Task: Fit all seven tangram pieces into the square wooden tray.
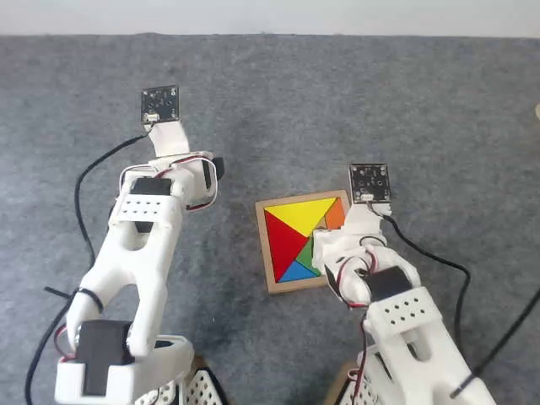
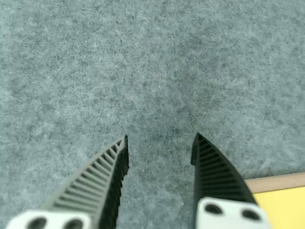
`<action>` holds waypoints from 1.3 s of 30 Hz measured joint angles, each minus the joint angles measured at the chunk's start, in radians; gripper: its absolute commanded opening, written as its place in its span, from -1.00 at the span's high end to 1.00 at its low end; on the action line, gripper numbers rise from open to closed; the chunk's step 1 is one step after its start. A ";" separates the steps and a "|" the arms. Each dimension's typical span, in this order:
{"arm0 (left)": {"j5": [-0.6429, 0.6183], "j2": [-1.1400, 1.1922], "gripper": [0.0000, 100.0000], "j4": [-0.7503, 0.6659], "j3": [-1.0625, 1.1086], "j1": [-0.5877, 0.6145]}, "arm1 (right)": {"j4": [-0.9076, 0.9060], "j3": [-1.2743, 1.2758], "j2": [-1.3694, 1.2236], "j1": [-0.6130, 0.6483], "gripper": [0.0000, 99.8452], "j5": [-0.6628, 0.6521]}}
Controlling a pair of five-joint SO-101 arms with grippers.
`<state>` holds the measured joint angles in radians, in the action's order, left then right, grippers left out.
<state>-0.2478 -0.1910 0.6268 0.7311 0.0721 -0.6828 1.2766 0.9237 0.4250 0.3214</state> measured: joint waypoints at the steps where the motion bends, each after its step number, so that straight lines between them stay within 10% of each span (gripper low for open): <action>1: 0.000 0.000 0.58 0.000 0.000 0.000 | 0.000 0.000 0.006 0.000 0.76 0.000; 39: 0.000 0.000 0.58 0.000 0.000 0.000 | 0.011 -0.005 -0.221 0.132 0.71 -0.109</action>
<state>-0.2478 -0.1910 0.6268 0.7311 0.0721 -0.6720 1.2720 0.7027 0.5570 0.2125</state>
